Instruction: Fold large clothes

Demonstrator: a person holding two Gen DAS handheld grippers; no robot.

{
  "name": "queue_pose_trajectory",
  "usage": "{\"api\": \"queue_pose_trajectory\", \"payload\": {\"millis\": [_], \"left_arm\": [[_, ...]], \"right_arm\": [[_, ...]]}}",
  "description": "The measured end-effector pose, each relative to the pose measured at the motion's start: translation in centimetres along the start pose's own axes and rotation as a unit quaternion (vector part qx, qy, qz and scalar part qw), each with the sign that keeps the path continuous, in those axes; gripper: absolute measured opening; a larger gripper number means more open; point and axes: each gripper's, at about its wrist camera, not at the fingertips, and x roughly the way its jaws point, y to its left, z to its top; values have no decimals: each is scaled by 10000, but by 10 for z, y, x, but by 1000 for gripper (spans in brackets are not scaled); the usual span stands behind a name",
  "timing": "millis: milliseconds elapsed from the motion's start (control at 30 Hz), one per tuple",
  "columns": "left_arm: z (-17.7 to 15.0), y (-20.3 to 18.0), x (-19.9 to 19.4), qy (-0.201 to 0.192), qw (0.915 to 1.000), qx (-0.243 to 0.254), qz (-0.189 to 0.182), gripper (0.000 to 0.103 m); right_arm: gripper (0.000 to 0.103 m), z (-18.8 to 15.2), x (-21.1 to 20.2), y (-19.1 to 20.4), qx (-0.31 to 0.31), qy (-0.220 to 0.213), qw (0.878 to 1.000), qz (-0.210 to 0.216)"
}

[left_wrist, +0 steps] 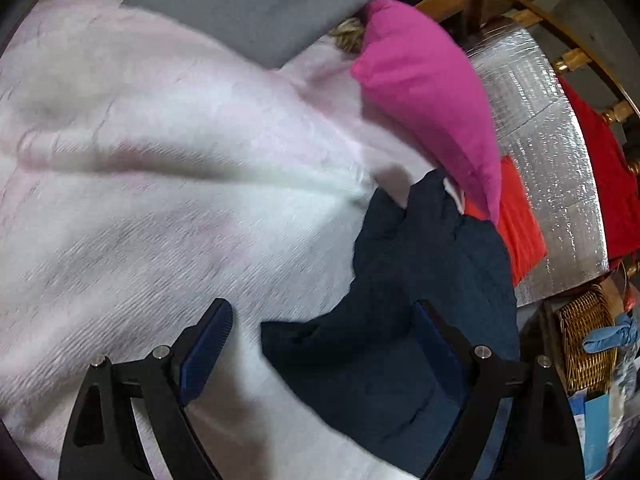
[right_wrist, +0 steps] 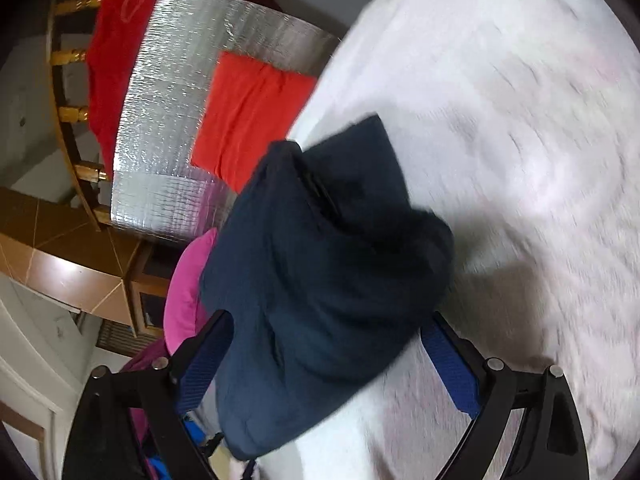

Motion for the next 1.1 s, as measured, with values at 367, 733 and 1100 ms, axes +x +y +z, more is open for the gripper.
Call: {"api": "queue_pose_trajectory", "payload": {"millis": [367, 733, 1100], "left_arm": [[0, -13, 5, -190, 9993, 129, -280, 26], [-3, -27, -17, -304, 9984, 310, -362, 14], [-40, -22, -71, -119, 9967, 803, -75, 13]], "right_arm": [[61, 4, 29, 21, -891, -38, 9934, -722], [37, -1, 8, 41, -1491, -94, 9848, -887], [37, -16, -32, 39, -1620, 207, 9813, -1018]]}}
